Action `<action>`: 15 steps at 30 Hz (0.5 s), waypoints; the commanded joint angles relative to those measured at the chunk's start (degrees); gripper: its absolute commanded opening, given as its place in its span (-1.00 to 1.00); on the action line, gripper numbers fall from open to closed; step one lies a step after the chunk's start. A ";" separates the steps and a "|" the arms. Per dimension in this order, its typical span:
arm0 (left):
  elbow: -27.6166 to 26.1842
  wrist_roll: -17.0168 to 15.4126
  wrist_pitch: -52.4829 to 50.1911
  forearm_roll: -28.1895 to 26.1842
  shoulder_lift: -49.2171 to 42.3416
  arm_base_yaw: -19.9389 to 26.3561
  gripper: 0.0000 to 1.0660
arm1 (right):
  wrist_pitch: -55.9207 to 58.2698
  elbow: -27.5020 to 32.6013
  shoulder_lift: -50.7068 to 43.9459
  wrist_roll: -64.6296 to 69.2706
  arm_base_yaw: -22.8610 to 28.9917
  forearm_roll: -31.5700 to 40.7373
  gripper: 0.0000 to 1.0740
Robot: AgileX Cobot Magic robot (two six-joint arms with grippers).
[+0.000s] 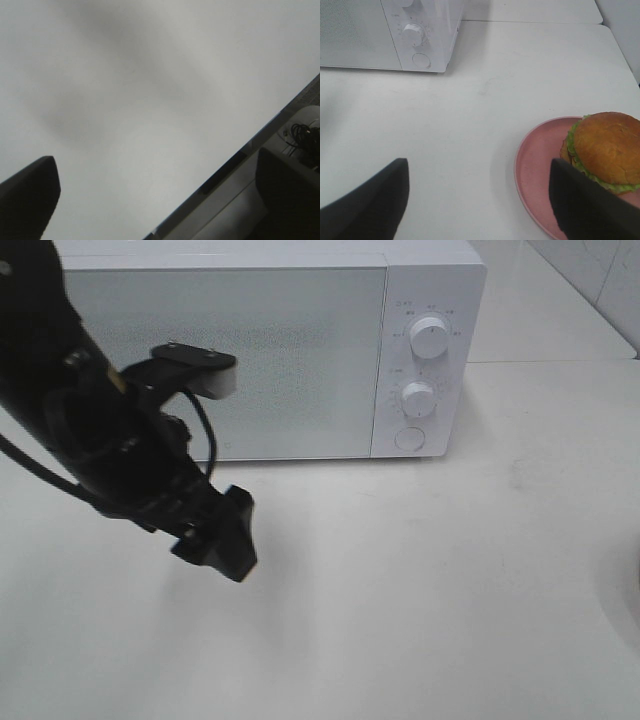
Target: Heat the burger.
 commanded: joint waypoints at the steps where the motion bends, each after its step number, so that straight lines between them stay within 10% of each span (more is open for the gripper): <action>1: 0.00 -2.92 8.59 0.06 -4.41 7.05 0.88 | -0.11 0.11 -1.72 -0.52 -0.40 -0.29 0.40; 15: 1.20 -8.37 21.20 7.68 -19.60 31.34 0.88 | -0.11 0.11 -1.72 -0.52 -0.40 -0.29 0.40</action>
